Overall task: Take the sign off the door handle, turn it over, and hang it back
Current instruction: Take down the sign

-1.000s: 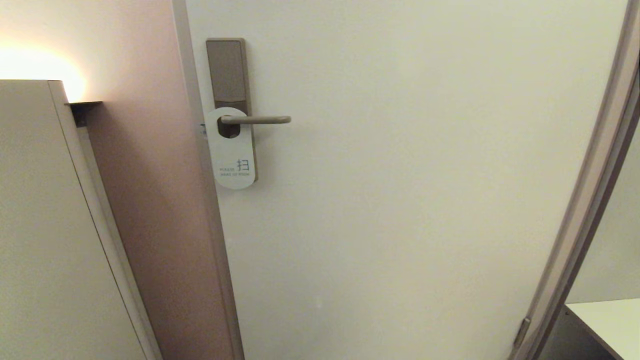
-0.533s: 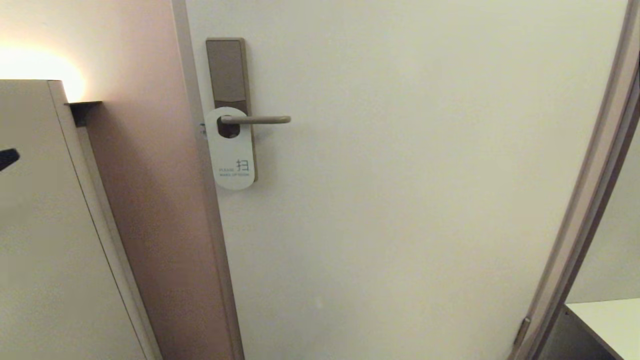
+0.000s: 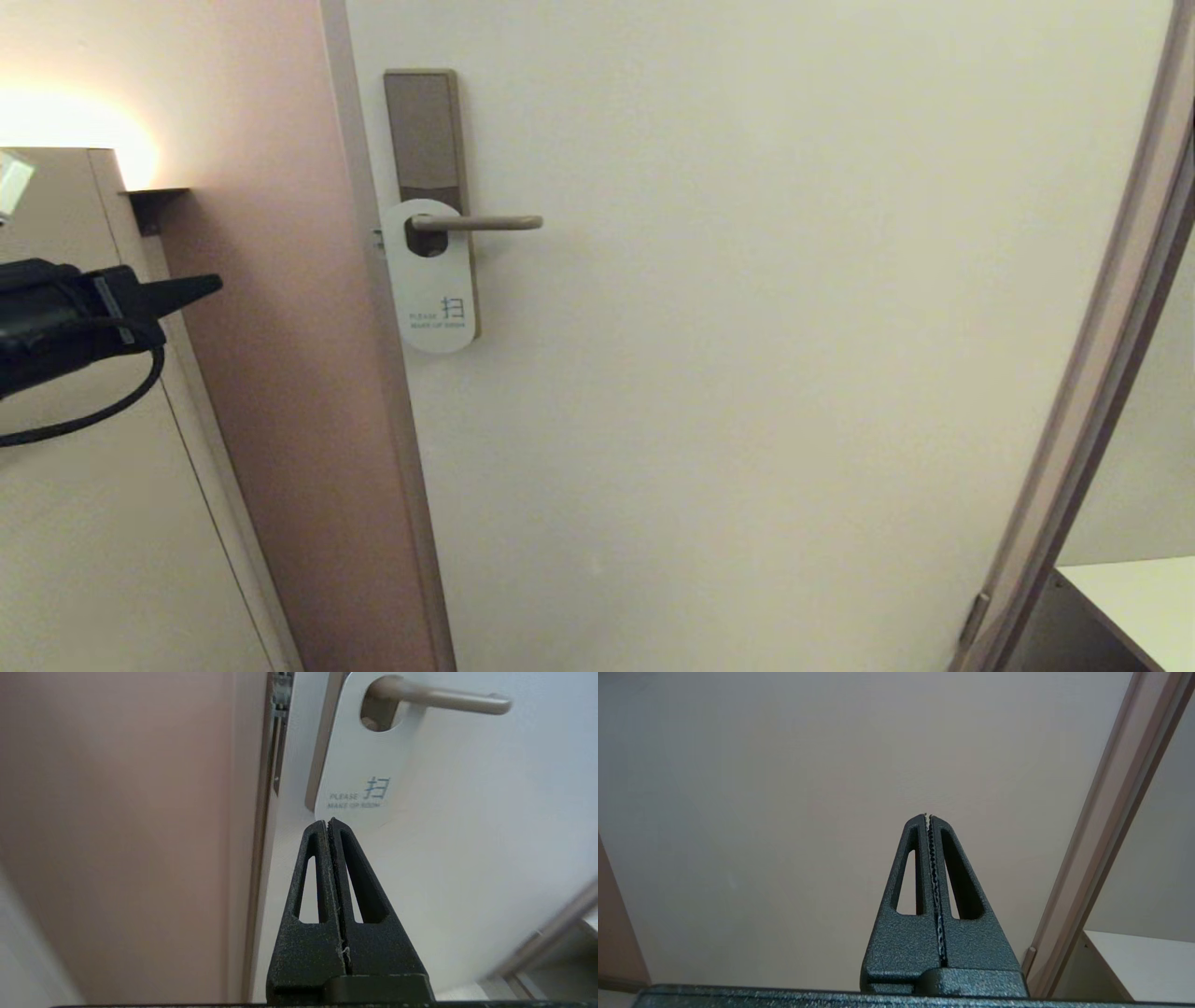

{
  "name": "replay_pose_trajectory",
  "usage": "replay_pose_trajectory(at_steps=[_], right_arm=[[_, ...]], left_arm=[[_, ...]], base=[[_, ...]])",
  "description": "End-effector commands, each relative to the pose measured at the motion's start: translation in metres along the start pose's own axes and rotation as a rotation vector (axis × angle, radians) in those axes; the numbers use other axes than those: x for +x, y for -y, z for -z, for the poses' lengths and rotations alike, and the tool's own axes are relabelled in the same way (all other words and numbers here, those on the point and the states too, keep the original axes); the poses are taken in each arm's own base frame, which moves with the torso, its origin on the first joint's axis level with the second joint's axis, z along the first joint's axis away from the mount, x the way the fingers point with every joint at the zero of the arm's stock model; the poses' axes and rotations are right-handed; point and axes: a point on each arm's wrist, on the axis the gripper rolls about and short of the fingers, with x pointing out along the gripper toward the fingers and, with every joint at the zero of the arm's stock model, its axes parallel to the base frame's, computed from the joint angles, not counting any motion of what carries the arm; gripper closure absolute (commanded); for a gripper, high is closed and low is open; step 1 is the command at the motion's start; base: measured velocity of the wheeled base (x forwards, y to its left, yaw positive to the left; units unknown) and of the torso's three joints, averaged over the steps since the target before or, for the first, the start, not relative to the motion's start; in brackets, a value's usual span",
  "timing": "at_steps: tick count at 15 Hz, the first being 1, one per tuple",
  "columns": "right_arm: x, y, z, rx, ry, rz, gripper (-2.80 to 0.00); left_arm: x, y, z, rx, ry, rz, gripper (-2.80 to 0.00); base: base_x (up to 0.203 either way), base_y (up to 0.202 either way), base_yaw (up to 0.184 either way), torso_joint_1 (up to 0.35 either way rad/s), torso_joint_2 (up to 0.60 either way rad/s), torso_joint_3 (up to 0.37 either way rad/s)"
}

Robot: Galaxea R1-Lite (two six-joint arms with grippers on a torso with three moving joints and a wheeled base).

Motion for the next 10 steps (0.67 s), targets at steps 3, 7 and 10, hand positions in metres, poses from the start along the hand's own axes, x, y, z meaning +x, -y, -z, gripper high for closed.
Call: replay_pose_trajectory(at_steps=[3,7,10], right_arm=[[0.0,0.0,0.0,-0.001,0.001,0.001,0.0],[0.0,0.0,0.0,-0.001,0.001,-0.001,0.0],[0.0,0.0,0.0,-0.001,-0.001,0.0,0.0]], left_arm=[[0.057,-0.039,0.024,-0.077,-0.126,0.108,0.0],[0.091,-0.056,0.028,-0.075,-0.125,0.25,0.0],[0.105,-0.06,0.034,-0.083,-0.146,0.286,0.0]], base=[[0.0,0.0,0.0,0.0,0.0,0.0],[0.0,0.0,0.0,0.0,0.0,0.0],[0.0,0.0,0.0,0.0,0.0,0.0]])
